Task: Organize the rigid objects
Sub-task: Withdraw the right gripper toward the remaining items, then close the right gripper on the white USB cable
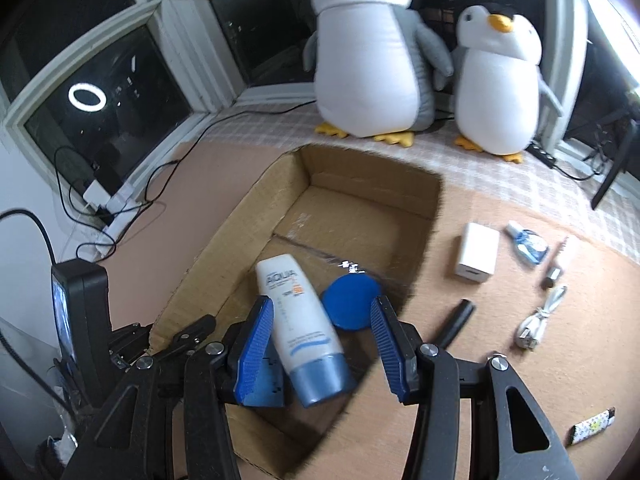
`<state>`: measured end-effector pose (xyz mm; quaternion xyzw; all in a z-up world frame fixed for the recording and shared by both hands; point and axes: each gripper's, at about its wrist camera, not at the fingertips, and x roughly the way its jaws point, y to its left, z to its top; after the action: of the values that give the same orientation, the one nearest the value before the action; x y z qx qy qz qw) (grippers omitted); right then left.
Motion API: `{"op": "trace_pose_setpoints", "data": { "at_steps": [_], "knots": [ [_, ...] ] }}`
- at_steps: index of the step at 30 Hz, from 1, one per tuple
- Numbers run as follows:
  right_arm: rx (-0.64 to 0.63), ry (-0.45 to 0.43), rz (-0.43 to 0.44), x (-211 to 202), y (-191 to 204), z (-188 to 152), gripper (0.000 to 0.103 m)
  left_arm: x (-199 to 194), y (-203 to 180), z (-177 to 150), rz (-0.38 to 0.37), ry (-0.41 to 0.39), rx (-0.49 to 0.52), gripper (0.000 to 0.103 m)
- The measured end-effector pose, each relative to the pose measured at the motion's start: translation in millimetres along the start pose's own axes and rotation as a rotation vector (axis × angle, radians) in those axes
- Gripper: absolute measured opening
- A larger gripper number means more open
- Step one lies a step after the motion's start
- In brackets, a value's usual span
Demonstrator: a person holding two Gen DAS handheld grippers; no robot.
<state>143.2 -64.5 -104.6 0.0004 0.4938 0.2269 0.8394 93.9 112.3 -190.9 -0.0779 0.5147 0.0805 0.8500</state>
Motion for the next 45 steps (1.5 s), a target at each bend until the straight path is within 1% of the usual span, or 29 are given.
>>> {"op": "trace_pose_setpoints", "data": {
  "at_steps": [6, 11, 17, 22, 26, 31, 36, 44, 45],
  "knots": [
    [0.072, -0.039, -0.033, -23, -36, -2, 0.047, 0, 0, 0, 0.001, 0.0, 0.0, 0.016],
    [0.158, -0.039, -0.09, -33, -81, -12, 0.047, 0, 0, 0, 0.001, 0.0, 0.0, 0.016],
    [0.226, -0.018, -0.182, -32, -126, -22, 0.047, 0, 0, -1, 0.001, -0.001, -0.001, 0.016],
    [0.289, -0.002, -0.217, -26, -155, -25, 0.047, 0, -1, 0, 0.001, -0.001, -0.002, 0.016],
    [0.332, 0.027, -0.214, -16, -173, -25, 0.047, 0, 0, 0, 0.0, -0.001, -0.002, 0.016],
    [0.363, 0.066, -0.21, -1, -183, -21, 0.047, 0, -1, 0, 0.0, -0.001, -0.002, 0.016],
    [0.37, 0.107, -0.208, 18, -185, -18, 0.047, 0, -1, 0, 0.001, 0.0, -0.001, 0.016],
    [0.33, 0.156, -0.266, 37, -180, -15, 0.043, 1, 0, 0, -0.001, 0.0, -0.003, 0.016],
    [0.319, 0.158, -0.276, 38, -179, -15, 0.041, 1, 0, 0, -0.001, 0.0, -0.003, 0.016]
  ]
}}
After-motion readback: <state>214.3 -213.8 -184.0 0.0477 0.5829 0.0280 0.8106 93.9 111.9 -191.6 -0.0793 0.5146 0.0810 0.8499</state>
